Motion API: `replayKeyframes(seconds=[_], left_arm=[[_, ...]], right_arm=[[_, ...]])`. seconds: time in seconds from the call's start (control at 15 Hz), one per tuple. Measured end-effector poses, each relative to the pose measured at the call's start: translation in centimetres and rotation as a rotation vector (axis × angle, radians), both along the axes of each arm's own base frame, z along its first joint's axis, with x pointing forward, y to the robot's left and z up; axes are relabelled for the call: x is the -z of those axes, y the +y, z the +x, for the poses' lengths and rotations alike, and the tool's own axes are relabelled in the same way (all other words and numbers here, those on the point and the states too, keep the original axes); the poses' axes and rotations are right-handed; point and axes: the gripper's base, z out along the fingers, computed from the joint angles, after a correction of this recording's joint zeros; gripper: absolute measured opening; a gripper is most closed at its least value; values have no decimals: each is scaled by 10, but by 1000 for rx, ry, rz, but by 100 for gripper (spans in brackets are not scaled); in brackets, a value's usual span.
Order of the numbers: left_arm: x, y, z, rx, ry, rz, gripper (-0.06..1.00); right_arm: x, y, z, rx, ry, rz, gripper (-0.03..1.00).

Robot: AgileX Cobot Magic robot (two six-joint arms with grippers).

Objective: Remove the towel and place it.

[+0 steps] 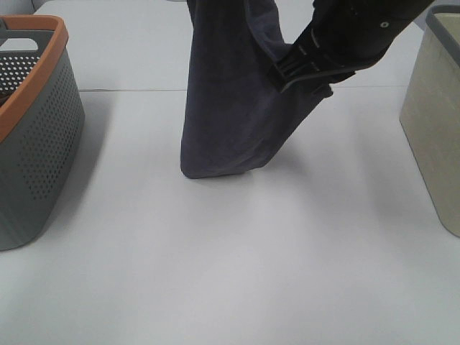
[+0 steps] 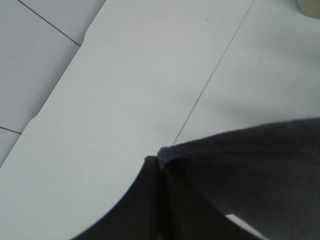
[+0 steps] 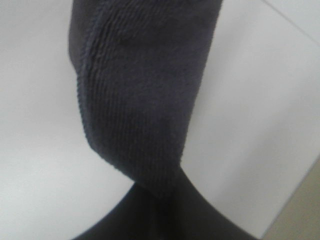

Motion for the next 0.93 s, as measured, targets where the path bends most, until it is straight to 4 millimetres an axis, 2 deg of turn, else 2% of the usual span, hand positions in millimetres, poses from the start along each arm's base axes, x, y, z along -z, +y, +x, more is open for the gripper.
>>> replayKeyframes(seconds=[0.2, 0.33, 0.47, 0.53, 0.6, 0.73, 0.93], left_arm=[[6, 6, 0, -30, 38, 79, 0], [11, 9, -4, -53, 108, 109, 0], [16, 12, -7, -91, 181, 119, 0], [17, 13, -8, -123, 208, 94, 0], [17, 13, -8, -137, 215, 79, 0], [16, 13, -7, -158, 219, 47, 0], [13, 8, 1, -179, 149, -54, 0]], right_arm=[[-18, -10, 10, 26, -116, -109, 0], [-28, -21, 19, 68, -145, -101, 0], [-42, -44, 33, 177, -129, -3, 0], [-56, -67, 45, 222, -91, 136, 0], [-63, -72, 50, 199, -75, 192, 0], [-72, -70, 63, 120, -52, 299, 0], [-68, -60, 88, 31, -27, 296, 0]])
